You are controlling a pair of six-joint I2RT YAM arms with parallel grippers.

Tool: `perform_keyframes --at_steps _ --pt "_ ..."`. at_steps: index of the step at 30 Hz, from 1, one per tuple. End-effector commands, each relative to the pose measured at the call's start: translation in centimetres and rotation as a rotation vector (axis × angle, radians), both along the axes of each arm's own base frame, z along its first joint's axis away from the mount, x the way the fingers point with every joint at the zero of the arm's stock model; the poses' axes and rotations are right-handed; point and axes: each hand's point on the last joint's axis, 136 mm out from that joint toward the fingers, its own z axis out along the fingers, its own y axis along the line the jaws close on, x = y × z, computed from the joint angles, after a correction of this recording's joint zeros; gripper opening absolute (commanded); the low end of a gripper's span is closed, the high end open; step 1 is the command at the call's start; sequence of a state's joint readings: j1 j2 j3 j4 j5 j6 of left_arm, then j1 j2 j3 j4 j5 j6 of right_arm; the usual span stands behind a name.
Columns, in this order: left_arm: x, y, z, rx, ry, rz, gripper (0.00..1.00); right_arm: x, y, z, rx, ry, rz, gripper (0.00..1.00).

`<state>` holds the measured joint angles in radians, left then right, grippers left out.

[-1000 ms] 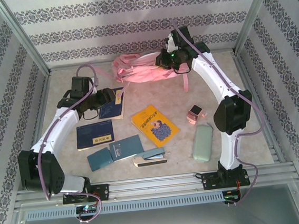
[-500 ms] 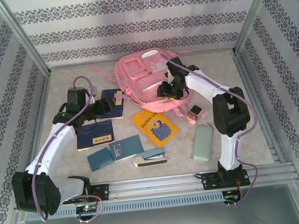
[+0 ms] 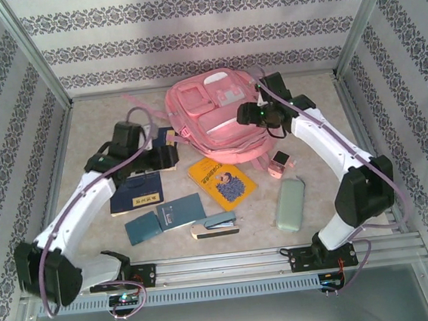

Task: Pack books, pencil case, and school supplies into a backpack

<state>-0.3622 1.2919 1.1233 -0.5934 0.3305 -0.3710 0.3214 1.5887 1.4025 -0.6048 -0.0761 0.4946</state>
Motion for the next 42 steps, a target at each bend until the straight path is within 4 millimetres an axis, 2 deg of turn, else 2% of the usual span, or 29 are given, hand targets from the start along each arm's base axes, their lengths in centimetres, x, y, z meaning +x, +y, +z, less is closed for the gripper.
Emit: perform_keyframes --at_steps 1,4,9,12,15,17,19,23,28,30,32,36,39,42 --pt "1.6 -2.8 0.2 0.192 -0.055 -0.163 0.72 0.1 -1.5 0.4 0.08 -0.015 -0.084 0.74" --pt "4.6 -6.1 0.3 0.182 -0.053 -0.232 0.72 0.0 -2.1 -0.3 0.15 0.012 -0.117 0.74" --pt "11.0 -11.3 -0.9 0.162 -0.036 -0.359 0.73 -0.8 -3.2 -1.3 0.323 0.021 -0.229 0.72" --pt "14.2 -13.9 -1.7 0.146 -0.08 -0.436 0.73 -1.5 -3.5 -2.4 0.352 0.04 -0.261 0.72" --pt "17.1 -14.9 -2.8 0.153 -0.141 -0.448 0.74 -2.6 -3.3 -3.6 0.375 0.07 -0.282 0.72" --pt "18.2 -16.0 -3.7 0.114 -0.146 -0.474 0.74 -3.4 -3.5 -4.1 0.372 0.079 -0.295 0.72" --pt "18.7 -17.4 -4.8 0.064 -0.123 -0.512 0.74 -4.2 -3.9 -4.4 0.356 0.075 -0.305 0.72" --pt "18.5 -19.9 -7.0 -0.06 -0.067 -0.585 0.71 -5.7 -4.4 -5.4 0.326 0.089 -0.302 0.72" --pt "18.3 -20.5 -9.3 -0.101 -0.02 -0.601 0.63 -6.3 -4.5 -5.9 0.314 0.096 -0.28 0.72" --pt "18.0 -20.8 -9.4 -0.129 -0.006 -0.613 0.53 -6.3 -4.4 -6.2 0.311 0.104 -0.273 0.72" --pt "17.9 -21.0 -9.0 -0.152 -0.004 -0.61 0.38 -6.4 -4.2 -6.5 0.298 0.107 -0.262 0.71" --pt "18.0 -21.3 -7.2 -0.181 -0.036 -0.608 0.0 -6.6 -4.0 -7.3 0.267 0.119 -0.248 0.7" --pt "18.5 -21.1 -5.1 -0.173 -0.089 -0.587 0.0 -6.8 -4.0 -7.3 0.246 0.12 -0.24 0.7" --pt "19.9 -19.9 -1.1 -0.181 -0.175 -0.525 0.0 -6.9 -4.0 -6.7 0.229 0.107 -0.228 0.7"
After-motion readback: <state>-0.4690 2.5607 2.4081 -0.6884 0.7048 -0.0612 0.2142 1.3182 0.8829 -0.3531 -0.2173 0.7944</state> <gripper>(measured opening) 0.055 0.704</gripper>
